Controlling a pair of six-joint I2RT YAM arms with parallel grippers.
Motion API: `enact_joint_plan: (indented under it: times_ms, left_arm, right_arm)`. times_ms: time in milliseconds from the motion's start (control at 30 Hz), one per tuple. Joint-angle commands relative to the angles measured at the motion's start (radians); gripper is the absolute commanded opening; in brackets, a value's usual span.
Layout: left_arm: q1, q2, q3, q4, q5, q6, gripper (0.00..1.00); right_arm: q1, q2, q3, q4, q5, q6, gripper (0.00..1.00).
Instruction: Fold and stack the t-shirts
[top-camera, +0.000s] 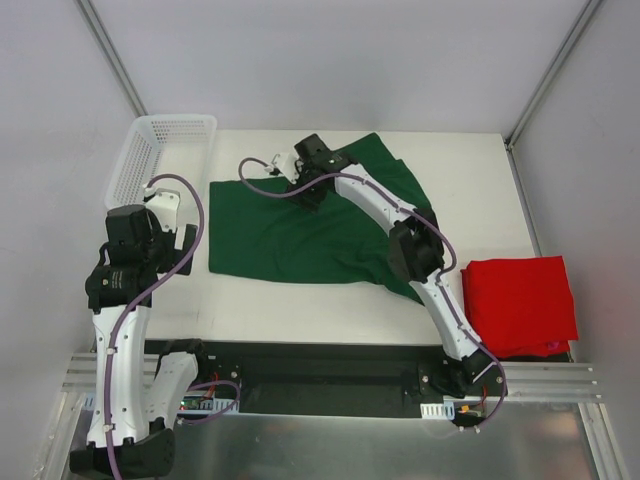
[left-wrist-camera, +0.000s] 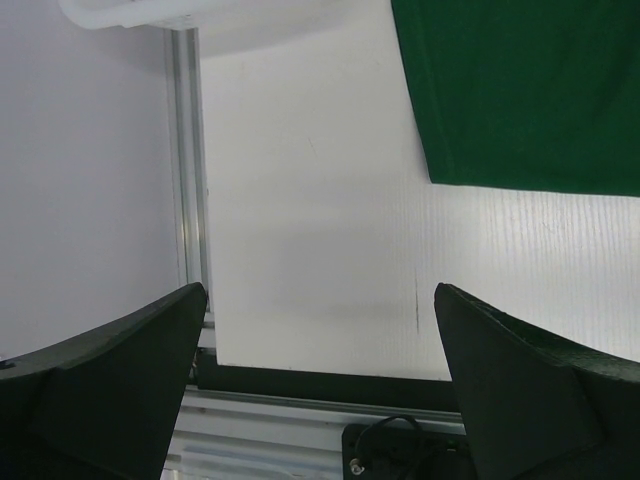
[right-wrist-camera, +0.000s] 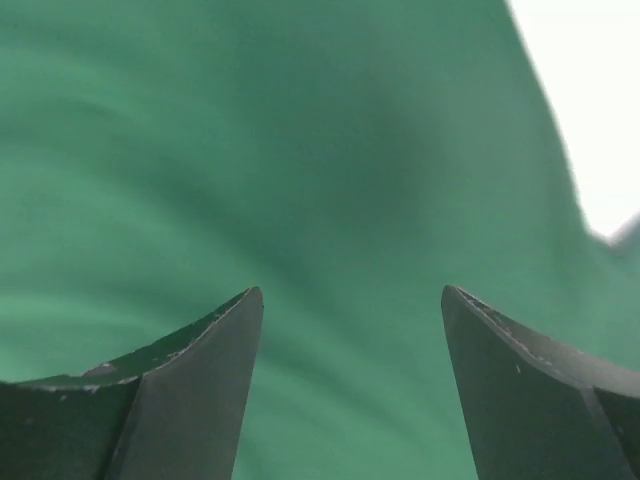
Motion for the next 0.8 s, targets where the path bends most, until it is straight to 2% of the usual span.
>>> enact_joint_plan:
  times_ms: [0,167,500,633,767]
  left_arm:
    - [0.006,-0.018,-0.01,-0.007,0.029,-0.019,0.99]
    - [0.005,-0.004,-0.011,-0.009,0.046,-0.033,0.99]
    - [0.005,-0.01,-0.026,-0.015,0.077,-0.054,0.99]
    - [0.005,-0.016,-0.036,-0.015,0.09,-0.062,0.99]
    - [0.005,-0.016,-0.043,-0.017,0.103,-0.07,0.99]
  right_arm:
    - [-0.03,0.032,-0.007,0.061,0.227,-0.137,0.75]
    - [-0.047,0.043,-0.074,0.133,0.319,-0.243,0.76]
    - [-0.053,0.124,-0.097,0.283,0.534,-0.477,0.76]
    - [-0.062,0.146,-0.155,0.449,0.618,-0.635,0.76]
    - [-0.09,0.207,-0.064,0.46,0.658,-0.689,0.76]
